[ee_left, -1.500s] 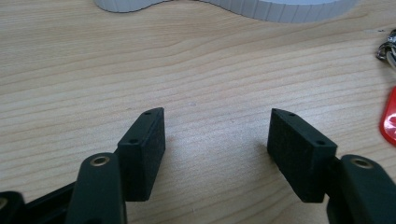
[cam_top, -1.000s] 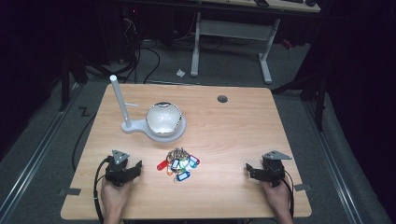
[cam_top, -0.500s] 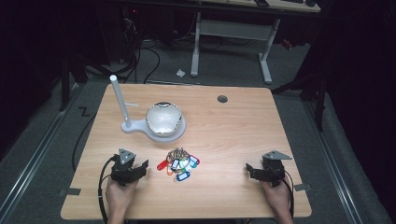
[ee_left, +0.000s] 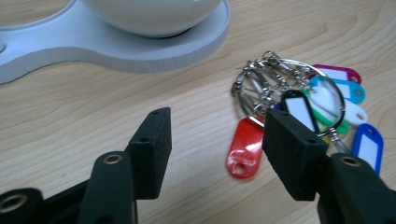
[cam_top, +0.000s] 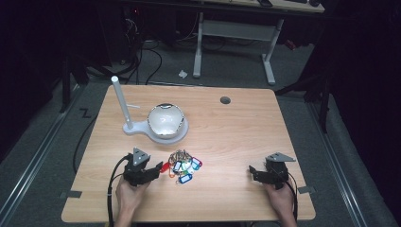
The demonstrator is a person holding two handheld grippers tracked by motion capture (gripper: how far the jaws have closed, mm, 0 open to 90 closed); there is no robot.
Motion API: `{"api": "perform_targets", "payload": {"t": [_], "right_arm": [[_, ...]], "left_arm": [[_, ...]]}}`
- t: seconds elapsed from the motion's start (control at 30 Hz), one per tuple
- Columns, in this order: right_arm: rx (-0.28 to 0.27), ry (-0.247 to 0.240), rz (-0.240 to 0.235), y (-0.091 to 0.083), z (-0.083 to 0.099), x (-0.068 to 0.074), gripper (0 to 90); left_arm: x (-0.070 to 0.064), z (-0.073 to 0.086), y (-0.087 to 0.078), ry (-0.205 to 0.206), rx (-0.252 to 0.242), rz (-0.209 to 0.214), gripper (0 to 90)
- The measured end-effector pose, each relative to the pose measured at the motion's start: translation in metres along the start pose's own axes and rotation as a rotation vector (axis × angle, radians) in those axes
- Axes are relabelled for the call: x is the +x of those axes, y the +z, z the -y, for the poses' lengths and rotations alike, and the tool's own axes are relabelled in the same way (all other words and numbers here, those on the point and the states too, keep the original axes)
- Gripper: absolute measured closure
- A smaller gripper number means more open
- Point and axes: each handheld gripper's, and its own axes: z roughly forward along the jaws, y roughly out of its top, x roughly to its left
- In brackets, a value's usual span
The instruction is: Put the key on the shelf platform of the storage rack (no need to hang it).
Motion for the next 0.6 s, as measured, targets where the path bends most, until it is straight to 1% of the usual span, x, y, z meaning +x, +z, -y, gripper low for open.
{"api": "perform_targets", "payload": {"t": [0.03, 0.1, 0.13, 0.17, 0.2, 0.23, 0.27, 0.3, 0.4, 0.43, 0.47, 0.5, 0.53, 0.57, 0.6], "right_arm": [[0.0, 0.0, 0.0, 0.0, 0.0, 0.0, 19.4], [0.0, 0.0, 0.0, 0.0, 0.0, 0.0, 19.4], [0.0, 0.0, 0.0, 0.0, 0.0, 0.0, 19.4], [0.0, 0.0, 0.0, 0.0, 0.0, 0.0, 19.4], [0.0, 0.0, 0.0, 0.0, 0.0, 0.0, 19.4], [0.0, 0.0, 0.0, 0.0, 0.0, 0.0, 19.4], [0.0, 0.001, 0.0, 0.0, 0.0, 0.0, 19.4], [0.0, 0.0, 0.0, 0.0, 0.0, 0.0, 19.4], [0.0, 0.0, 0.0, 0.0, 0.0, 0.0, 19.4], [0.0, 0.0, 0.0, 0.0, 0.0, 0.0, 19.4], [0.0, 0.0, 0.0, 0.0, 0.0, 0.0, 19.4], [0.0, 0.0, 0.0, 0.0, 0.0, 0.0, 19.4], [0.0, 0.0, 0.0, 0.0, 0.0, 0.0, 19.4], [0.0, 0.0, 0.0, 0.0, 0.0, 0.0, 19.4], [0.0, 0.0, 0.0, 0.0, 0.0, 0.0, 19.4]], "left_arm": [[-0.003, 0.002, 0.0, -0.001, 0.004, -0.001, 42.4], [-0.008, 0.007, 0.001, 0.03, 0.008, 0.017, 42.0], [-0.011, 0.009, 0.001, 0.027, 0.012, 0.017, 41.9], [-0.011, 0.009, 0.001, 0.027, 0.012, 0.017, 41.3], [-0.015, 0.013, 0.003, 0.042, 0.018, 0.026, 40.3], [-0.017, 0.015, 0.005, 0.047, 0.022, 0.026, 39.7], [-0.019, 0.017, 0.006, 0.053, 0.032, 0.024, 39.3], [-0.022, 0.018, 0.007, 0.045, 0.041, 0.018, 38.9], [-0.026, 0.021, 0.009, 0.041, 0.051, 0.01, 38.1], [-0.028, 0.025, 0.011, 0.058, 0.049, 0.005, 38.1], [-0.03, 0.027, 0.012, 0.055, 0.056, 0.004, 37.9], [-0.03, 0.029, 0.014, 0.069, 0.055, 0.003, 37.5], [-0.03, 0.029, 0.014, 0.069, 0.055, 0.003, 36.9], [-0.034, 0.034, 0.018, 0.076, 0.064, -0.014, 36.0], [-0.034, 0.036, 0.019, 0.086, 0.068, -0.018, 35.6]]}}
